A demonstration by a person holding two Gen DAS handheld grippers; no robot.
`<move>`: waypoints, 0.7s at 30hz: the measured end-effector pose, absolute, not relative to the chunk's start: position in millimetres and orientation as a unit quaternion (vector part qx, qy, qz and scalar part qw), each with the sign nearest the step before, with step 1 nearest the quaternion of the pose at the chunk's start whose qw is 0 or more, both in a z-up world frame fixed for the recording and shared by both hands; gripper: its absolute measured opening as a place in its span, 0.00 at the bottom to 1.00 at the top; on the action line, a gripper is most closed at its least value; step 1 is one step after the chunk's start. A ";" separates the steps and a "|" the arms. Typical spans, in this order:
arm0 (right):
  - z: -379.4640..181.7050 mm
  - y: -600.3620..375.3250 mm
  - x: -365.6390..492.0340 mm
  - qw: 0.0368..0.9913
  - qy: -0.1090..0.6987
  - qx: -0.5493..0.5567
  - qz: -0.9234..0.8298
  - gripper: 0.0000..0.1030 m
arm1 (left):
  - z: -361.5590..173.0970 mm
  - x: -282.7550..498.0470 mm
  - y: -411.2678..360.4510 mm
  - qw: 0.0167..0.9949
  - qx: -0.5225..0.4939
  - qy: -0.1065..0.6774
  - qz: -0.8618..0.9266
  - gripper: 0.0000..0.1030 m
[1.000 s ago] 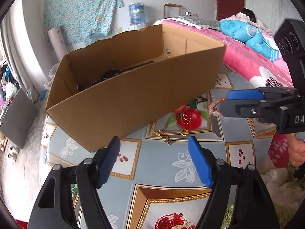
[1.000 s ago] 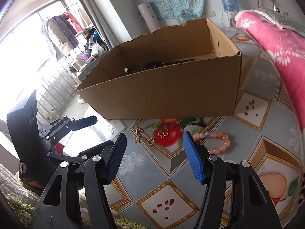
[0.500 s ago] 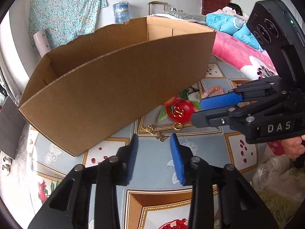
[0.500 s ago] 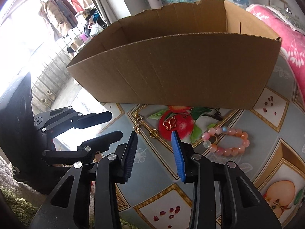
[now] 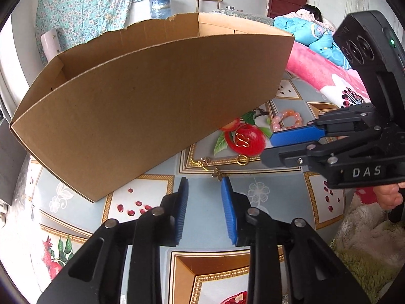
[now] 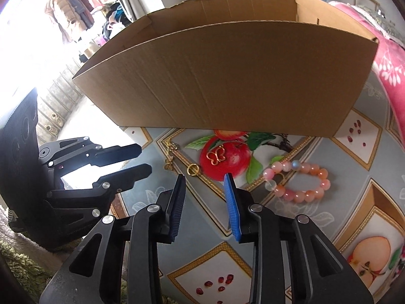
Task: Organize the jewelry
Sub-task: 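Move both grippers toward the gold butterfly charm and pink bead bracelet, then close the right gripper on the pink bead bracelet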
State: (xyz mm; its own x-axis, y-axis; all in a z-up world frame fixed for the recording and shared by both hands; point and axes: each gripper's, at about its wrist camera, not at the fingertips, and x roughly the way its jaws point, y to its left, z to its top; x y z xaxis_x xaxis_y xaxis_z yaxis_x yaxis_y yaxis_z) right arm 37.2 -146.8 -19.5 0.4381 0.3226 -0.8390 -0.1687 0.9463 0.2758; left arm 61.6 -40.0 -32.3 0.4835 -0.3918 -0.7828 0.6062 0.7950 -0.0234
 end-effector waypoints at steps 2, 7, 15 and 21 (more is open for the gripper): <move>-18.7 -150.8 36.5 0.846 0.509 0.079 0.140 0.28 | -32.3 61.8 -39.5 0.850 0.129 0.416 -0.295 0.25; -17.7 -157.5 33.9 0.846 0.507 0.086 0.139 0.28 | -32.1 61.3 -41.9 0.847 0.133 0.419 -0.300 0.25; -19.5 -176.1 29.7 0.850 0.506 0.093 0.115 0.28 | -33.1 61.2 -45.3 0.845 0.138 0.423 -0.297 0.25; -6.9 -187.1 23.9 0.866 0.487 0.047 0.098 0.28 | -33.6 60.4 -47.3 0.844 0.142 0.425 -0.294 0.25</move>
